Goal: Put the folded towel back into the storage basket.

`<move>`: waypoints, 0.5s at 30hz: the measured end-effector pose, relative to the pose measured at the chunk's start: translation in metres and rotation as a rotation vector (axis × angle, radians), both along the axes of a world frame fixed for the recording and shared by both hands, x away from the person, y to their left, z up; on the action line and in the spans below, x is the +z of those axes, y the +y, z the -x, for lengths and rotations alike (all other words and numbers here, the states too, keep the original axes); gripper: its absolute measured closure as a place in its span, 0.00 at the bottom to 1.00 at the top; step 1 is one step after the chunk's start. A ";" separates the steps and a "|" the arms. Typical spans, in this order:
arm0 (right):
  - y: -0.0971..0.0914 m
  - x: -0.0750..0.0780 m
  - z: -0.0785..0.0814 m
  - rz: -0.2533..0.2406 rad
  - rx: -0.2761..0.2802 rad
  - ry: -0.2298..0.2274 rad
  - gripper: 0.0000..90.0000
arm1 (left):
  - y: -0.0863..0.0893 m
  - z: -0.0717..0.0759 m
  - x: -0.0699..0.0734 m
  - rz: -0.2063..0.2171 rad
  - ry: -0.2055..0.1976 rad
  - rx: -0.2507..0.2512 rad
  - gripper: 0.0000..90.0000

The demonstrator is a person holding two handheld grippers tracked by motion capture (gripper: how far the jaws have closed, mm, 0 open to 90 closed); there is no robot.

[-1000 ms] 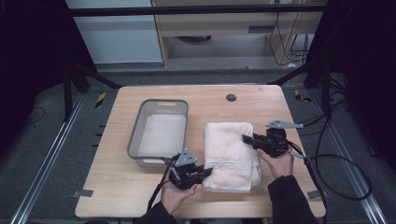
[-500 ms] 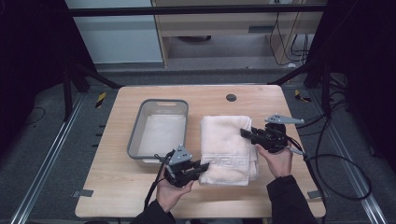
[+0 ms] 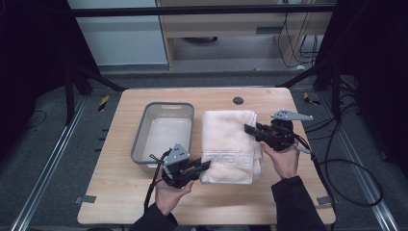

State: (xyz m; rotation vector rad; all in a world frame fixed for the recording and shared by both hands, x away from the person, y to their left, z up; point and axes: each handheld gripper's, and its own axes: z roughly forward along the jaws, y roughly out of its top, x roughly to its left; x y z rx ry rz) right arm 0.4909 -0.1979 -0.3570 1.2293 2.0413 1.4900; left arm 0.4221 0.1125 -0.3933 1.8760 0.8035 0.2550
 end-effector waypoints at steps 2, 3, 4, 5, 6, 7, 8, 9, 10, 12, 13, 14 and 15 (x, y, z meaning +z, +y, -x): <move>0.002 0.004 -0.001 -0.003 -0.001 -0.005 0.77 | 0.002 0.000 0.004 0.008 -0.007 0.003 0.85; 0.003 0.006 -0.001 -0.005 -0.001 -0.008 0.77 | 0.002 0.000 0.004 0.008 -0.007 0.003 0.85; 0.004 0.008 -0.001 -0.004 -0.001 -0.011 0.77 | 0.004 0.000 0.007 0.014 -0.016 0.008 0.85; 0.005 0.009 -0.002 -0.004 -0.002 -0.014 0.77 | 0.005 -0.001 0.008 0.015 -0.020 0.010 0.85; 0.005 0.011 -0.002 -0.007 -0.002 -0.017 0.77 | 0.006 -0.001 0.010 0.017 -0.024 0.013 0.85; 0.005 0.011 -0.002 -0.007 -0.002 -0.017 0.77 | 0.006 -0.001 0.010 0.017 -0.024 0.013 0.85; 0.006 0.013 -0.002 -0.008 -0.002 -0.022 0.77 | 0.007 -0.001 0.012 0.020 -0.026 0.015 0.85; 0.007 0.014 -0.003 -0.009 -0.002 -0.026 0.77 | 0.007 -0.002 0.013 0.017 -0.031 0.015 0.85; 0.007 0.015 -0.003 -0.012 -0.002 -0.026 0.77 | 0.008 -0.002 0.015 0.017 -0.039 0.017 0.85; 0.009 0.018 -0.005 -0.011 -0.004 -0.030 0.77 | 0.010 -0.003 0.017 0.016 -0.045 0.019 0.85; 0.010 0.019 -0.005 -0.012 -0.004 -0.032 0.77 | 0.010 -0.003 0.018 0.020 -0.047 0.022 0.85; 0.011 0.020 -0.005 -0.014 -0.004 -0.033 0.77 | 0.011 -0.003 0.019 0.018 -0.049 0.022 0.85; 0.011 0.021 -0.005 -0.011 -0.005 -0.037 0.77 | 0.012 -0.003 0.020 0.018 -0.052 0.023 0.85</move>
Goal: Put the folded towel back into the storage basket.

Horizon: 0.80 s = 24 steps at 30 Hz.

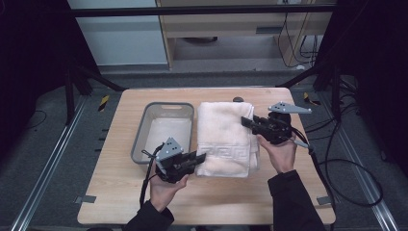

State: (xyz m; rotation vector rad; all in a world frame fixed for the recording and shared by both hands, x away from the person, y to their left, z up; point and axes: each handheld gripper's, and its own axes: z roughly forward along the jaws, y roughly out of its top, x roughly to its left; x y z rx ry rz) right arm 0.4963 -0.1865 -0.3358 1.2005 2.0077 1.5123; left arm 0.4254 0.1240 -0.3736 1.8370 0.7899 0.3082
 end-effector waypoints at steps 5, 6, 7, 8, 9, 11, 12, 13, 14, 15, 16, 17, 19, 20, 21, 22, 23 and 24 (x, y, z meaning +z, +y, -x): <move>0.003 0.005 -0.001 -0.005 -0.004 -0.010 0.77 | 0.004 -0.001 0.006 0.010 -0.015 0.005 0.85; 0.005 0.008 -0.001 -0.004 -0.006 -0.017 0.78 | 0.005 -0.002 0.007 0.011 -0.018 0.007 0.85; 0.005 0.009 -0.001 -0.006 -0.007 -0.018 0.78 | 0.006 -0.002 0.010 0.021 -0.023 0.009 0.85; 0.005 0.009 -0.001 -0.006 -0.007 -0.018 0.78 | 0.006 -0.002 0.010 0.021 -0.023 0.009 0.85; 0.007 0.013 -0.002 -0.009 -0.008 -0.027 0.77 | 0.008 -0.003 0.012 0.025 -0.028 0.009 0.85; 0.007 0.014 -0.002 -0.009 -0.006 -0.032 0.78 | 0.010 -0.003 0.015 0.036 -0.034 0.012 0.85; 0.008 0.017 -0.003 -0.010 -0.007 -0.037 0.77 | 0.011 -0.004 0.017 0.037 -0.035 0.012 0.85; 0.010 0.020 -0.003 -0.008 -0.007 -0.042 0.78 | 0.012 -0.004 0.018 0.050 -0.038 0.017 0.85; 0.011 0.021 -0.004 -0.008 -0.007 -0.047 0.78 | 0.012 -0.004 0.018 0.050 -0.038 0.017 0.85; 0.012 0.023 -0.004 -0.006 -0.008 -0.050 0.77 | 0.015 -0.005 0.019 0.051 -0.043 0.021 0.85; 0.012 0.023 -0.004 -0.006 -0.008 -0.050 0.77 | 0.015 -0.005 0.019 0.051 -0.043 0.021 0.85; 0.015 0.025 -0.005 -0.006 -0.009 -0.056 0.78 | 0.017 -0.005 0.021 0.053 -0.046 0.027 0.86; 0.019 0.026 -0.006 -0.002 -0.011 -0.059 0.78 | 0.020 -0.006 0.022 0.063 -0.049 0.035 0.86; 0.021 0.027 -0.006 -0.001 -0.010 -0.061 0.78 | 0.021 -0.006 0.022 0.065 -0.050 0.037 0.86; 0.022 0.028 -0.007 -0.003 -0.010 -0.061 0.78 | 0.022 -0.006 0.023 0.067 -0.054 0.041 0.86; 0.022 0.028 -0.007 -0.003 -0.010 -0.061 0.78 | 0.022 -0.006 0.023 0.067 -0.054 0.041 0.86; 0.024 0.029 -0.009 -0.003 -0.008 -0.066 0.77 | 0.024 -0.006 0.024 0.069 -0.057 0.046 0.86; 0.025 0.030 -0.009 -0.006 -0.008 -0.068 0.78 | 0.024 -0.006 0.024 0.069 -0.057 0.046 0.86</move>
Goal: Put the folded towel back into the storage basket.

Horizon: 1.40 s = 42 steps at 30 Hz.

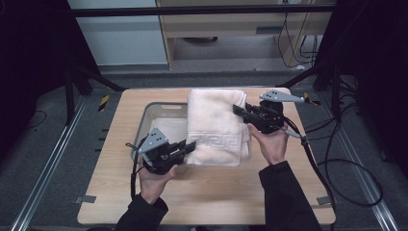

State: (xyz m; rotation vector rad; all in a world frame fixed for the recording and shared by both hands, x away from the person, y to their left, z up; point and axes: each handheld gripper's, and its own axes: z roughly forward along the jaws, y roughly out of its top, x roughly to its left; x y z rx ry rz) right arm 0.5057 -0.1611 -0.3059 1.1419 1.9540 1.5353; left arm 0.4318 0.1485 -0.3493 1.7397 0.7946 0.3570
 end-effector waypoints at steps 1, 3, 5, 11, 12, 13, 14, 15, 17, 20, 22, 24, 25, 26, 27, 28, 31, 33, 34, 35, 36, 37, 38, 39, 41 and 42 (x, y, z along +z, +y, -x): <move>0.001 0.001 0.000 -0.002 0.001 0.002 0.78 | 0.003 0.000 0.002 0.005 -0.003 0.005 0.86; 0.004 0.003 -0.002 -0.004 0.004 0.000 0.77 | 0.005 0.000 0.003 0.008 -0.007 0.009 0.86; 0.007 0.004 -0.003 -0.003 0.007 -0.004 0.78 | 0.008 0.000 0.005 0.010 -0.010 0.016 0.86; 0.015 0.011 -0.005 0.000 0.014 -0.017 0.78 | 0.016 -0.001 0.009 0.025 -0.014 0.032 0.86; 0.015 0.011 -0.005 0.000 0.014 -0.017 0.78 | 0.016 -0.001 0.009 0.025 -0.014 0.032 0.86; 0.018 0.012 -0.006 0.004 0.015 -0.022 0.77 | 0.018 -0.001 0.010 0.029 -0.017 0.039 0.86; 0.020 0.013 -0.007 0.006 0.013 -0.025 0.78 | 0.018 -0.001 0.010 0.029 -0.017 0.039 0.86; 0.020 0.013 -0.007 0.006 0.013 -0.025 0.78 | 0.019 -0.001 0.010 0.028 -0.021 0.045 0.86; 0.025 0.015 -0.008 0.005 0.016 -0.032 0.77 | 0.023 -0.001 0.012 0.035 -0.023 0.053 0.86; 0.028 0.016 -0.009 0.004 0.017 -0.036 0.77 | 0.026 -0.001 0.013 0.037 -0.026 0.060 0.86; 0.032 0.018 -0.010 0.005 0.019 -0.042 0.78 | 0.029 -0.001 0.015 0.042 -0.028 0.066 0.86; 0.037 0.021 -0.011 0.003 0.024 -0.043 0.77 | 0.035 -0.001 0.018 0.048 -0.031 0.076 0.86; 0.037 0.021 -0.011 0.003 0.024 -0.043 0.77 | 0.035 -0.001 0.018 0.048 -0.031 0.076 0.86; 0.038 0.022 -0.012 0.006 0.025 -0.046 0.77 | 0.037 -0.001 0.018 0.052 -0.031 0.080 0.86; 0.043 0.024 -0.012 0.007 0.028 -0.050 0.77 | 0.039 -0.001 0.019 0.053 -0.033 0.083 0.86; 0.043 0.024 -0.012 0.007 0.028 -0.050 0.77 | 0.040 -0.001 0.020 0.052 -0.033 0.086 0.86; 0.051 0.028 -0.013 0.006 0.035 -0.053 0.77 | 0.048 0.000 0.023 0.054 -0.037 0.098 0.86; 0.055 0.029 -0.014 0.010 0.039 -0.056 0.77 | 0.051 0.001 0.024 0.050 -0.037 0.104 0.86; 0.057 0.030 -0.014 0.012 0.040 -0.058 0.77 | 0.051 0.001 0.024 0.050 -0.037 0.104 0.86; 0.057 0.030 -0.014 0.012 0.040 -0.058 0.77 | 0.053 0.001 0.025 0.052 -0.038 0.108 0.86; 0.059 0.031 -0.015 0.013 0.042 -0.060 0.77 | 0.055 0.001 0.025 0.049 -0.038 0.111 0.86; 0.062 0.032 -0.015 0.013 0.043 -0.061 0.77 | 0.057 0.001 0.026 0.048 -0.040 0.113 0.86; 0.064 0.032 -0.015 0.012 0.045 -0.060 0.77 | 0.059 0.001 0.026 0.048 -0.039 0.115 0.86; 0.066 0.033 -0.016 0.013 0.047 -0.061 0.77 | 0.061 0.001 0.027 0.046 -0.040 0.118 0.86; 0.071 0.034 -0.017 0.013 0.054 -0.063 0.77 | 0.065 0.001 0.027 0.043 -0.040 0.124 0.86; 0.075 0.034 -0.018 0.015 0.056 -0.062 0.77 | 0.067 0.001 0.027 0.046 -0.038 0.128 0.86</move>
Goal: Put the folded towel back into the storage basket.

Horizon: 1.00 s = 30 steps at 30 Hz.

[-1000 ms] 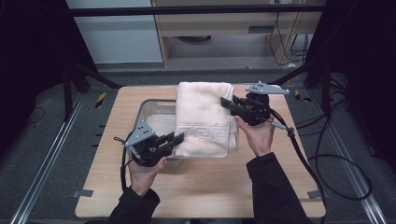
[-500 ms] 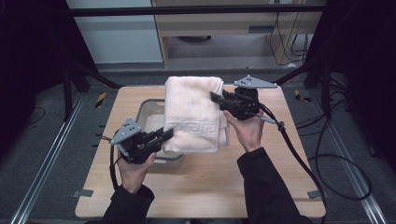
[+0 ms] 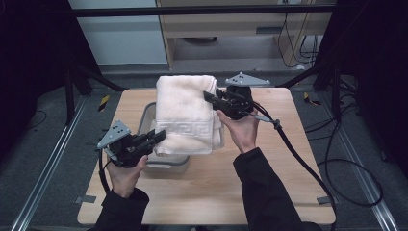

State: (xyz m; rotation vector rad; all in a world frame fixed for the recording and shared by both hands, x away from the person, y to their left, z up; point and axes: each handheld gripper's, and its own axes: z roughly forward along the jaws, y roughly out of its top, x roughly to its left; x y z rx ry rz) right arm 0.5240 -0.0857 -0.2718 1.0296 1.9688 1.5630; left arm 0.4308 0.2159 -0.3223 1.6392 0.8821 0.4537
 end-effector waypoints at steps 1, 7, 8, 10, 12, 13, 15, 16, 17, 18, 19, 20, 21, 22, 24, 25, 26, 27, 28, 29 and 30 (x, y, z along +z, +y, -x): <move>0.003 0.000 -0.001 0.002 0.001 0.001 0.77 | 0.004 0.000 0.000 -0.001 0.003 0.007 0.86; 0.021 0.002 -0.005 0.011 0.013 0.004 0.77 | 0.019 0.000 0.000 0.004 0.009 0.031 0.86; 0.024 0.002 -0.006 0.013 0.015 0.006 0.77 | 0.019 0.000 0.000 0.004 0.009 0.031 0.86; 0.031 0.002 -0.008 0.017 0.021 0.008 0.77 | 0.025 0.001 0.000 0.004 0.012 0.037 0.86; 0.037 0.003 -0.009 0.021 0.024 0.009 0.77 | 0.030 0.000 0.000 0.006 0.016 0.045 0.86; 0.040 0.002 -0.011 0.023 0.028 0.009 0.77 | 0.032 0.000 0.000 0.007 0.020 0.048 0.86; 0.047 0.001 -0.013 0.027 0.031 0.013 0.77 | 0.037 0.000 -0.002 0.006 0.024 0.056 0.86; 0.047 0.001 -0.013 0.027 0.031 0.013 0.77 | 0.039 0.000 -0.002 0.005 0.026 0.060 0.86; 0.052 0.000 -0.015 0.031 0.036 0.016 0.77 | 0.044 0.000 -0.003 0.004 0.032 0.067 0.86; 0.052 0.000 -0.015 0.031 0.036 0.016 0.77 | 0.044 0.000 -0.003 0.004 0.032 0.067 0.86; 0.054 -0.001 -0.016 0.031 0.038 0.017 0.77 | 0.046 -0.001 -0.004 0.004 0.036 0.073 0.86; 0.057 -0.002 -0.017 0.033 0.039 0.020 0.77 | 0.047 -0.001 -0.004 0.002 0.038 0.076 0.86; 0.061 -0.005 -0.019 0.031 0.041 0.025 0.77 | 0.049 -0.002 -0.005 -0.003 0.041 0.079 0.86; 0.062 -0.006 -0.020 0.035 0.043 0.026 0.77 | 0.050 -0.002 -0.006 -0.008 0.043 0.082 0.86; 0.063 -0.008 -0.021 0.041 0.042 0.029 0.77 | 0.051 -0.003 -0.007 -0.012 0.045 0.085 0.86; 0.067 -0.010 -0.023 0.043 0.042 0.034 0.77 | 0.052 -0.003 -0.008 -0.015 0.049 0.088 0.86; 0.067 -0.010 -0.023 0.043 0.042 0.034 0.77 | 0.053 -0.004 -0.009 -0.018 0.050 0.090 0.86; 0.069 -0.013 -0.024 0.041 0.042 0.039 0.77 | 0.055 -0.005 -0.010 -0.021 0.055 0.097 0.86; 0.071 -0.015 -0.026 0.041 0.044 0.039 0.77 | 0.055 -0.005 -0.010 -0.021 0.055 0.097 0.86; 0.073 -0.017 -0.027 0.040 0.044 0.043 0.77 | 0.057 -0.005 -0.011 -0.022 0.058 0.099 0.86; 0.075 -0.018 -0.028 0.038 0.046 0.046 0.77 | 0.058 -0.006 -0.012 -0.025 0.060 0.104 0.86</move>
